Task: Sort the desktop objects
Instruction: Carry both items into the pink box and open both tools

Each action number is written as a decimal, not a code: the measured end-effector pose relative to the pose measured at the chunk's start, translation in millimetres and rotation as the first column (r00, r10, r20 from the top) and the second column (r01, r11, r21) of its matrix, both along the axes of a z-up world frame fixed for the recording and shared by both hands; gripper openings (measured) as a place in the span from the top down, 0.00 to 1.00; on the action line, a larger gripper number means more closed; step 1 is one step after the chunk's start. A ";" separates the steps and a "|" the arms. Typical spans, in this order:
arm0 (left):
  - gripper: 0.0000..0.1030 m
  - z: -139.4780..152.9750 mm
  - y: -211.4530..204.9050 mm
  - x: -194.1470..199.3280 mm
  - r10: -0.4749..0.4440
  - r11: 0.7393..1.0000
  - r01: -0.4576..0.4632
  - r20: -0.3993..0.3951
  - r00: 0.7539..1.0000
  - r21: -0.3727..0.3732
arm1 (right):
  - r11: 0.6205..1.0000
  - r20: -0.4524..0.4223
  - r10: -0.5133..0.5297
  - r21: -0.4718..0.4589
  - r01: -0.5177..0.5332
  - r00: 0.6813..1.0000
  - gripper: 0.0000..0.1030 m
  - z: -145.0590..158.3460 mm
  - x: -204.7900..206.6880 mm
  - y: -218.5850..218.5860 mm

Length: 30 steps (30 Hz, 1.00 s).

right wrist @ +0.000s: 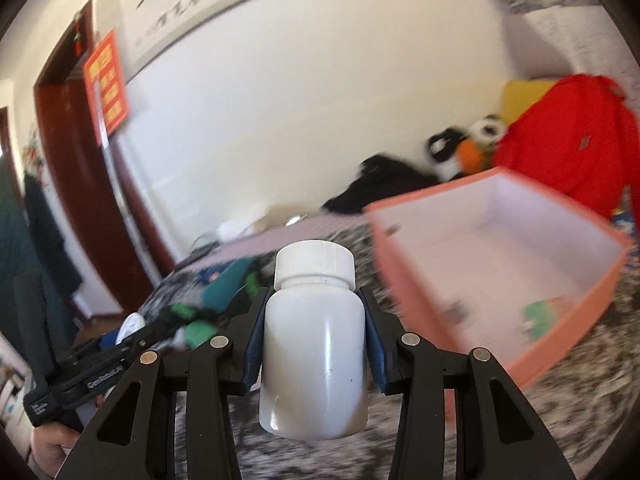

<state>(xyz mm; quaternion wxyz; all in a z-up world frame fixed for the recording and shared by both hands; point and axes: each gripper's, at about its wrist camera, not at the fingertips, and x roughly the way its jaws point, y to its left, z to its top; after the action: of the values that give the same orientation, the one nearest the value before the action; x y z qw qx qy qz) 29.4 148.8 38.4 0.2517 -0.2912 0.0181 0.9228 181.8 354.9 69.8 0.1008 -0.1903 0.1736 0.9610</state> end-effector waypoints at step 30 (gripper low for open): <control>0.01 -19.8 266.6 20.9 -0.272 0.960 0.275 0.071 0.960 -0.051 | 0.854 -0.004 -0.520 -0.011 0.520 0.854 0.08 -34.9 16.2 184.4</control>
<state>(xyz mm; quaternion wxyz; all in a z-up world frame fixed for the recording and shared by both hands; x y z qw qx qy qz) 50.3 415.4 18.7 0.3685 -0.3225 0.0778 0.8684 198.0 539.3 34.8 0.3548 -0.1337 0.2235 0.8979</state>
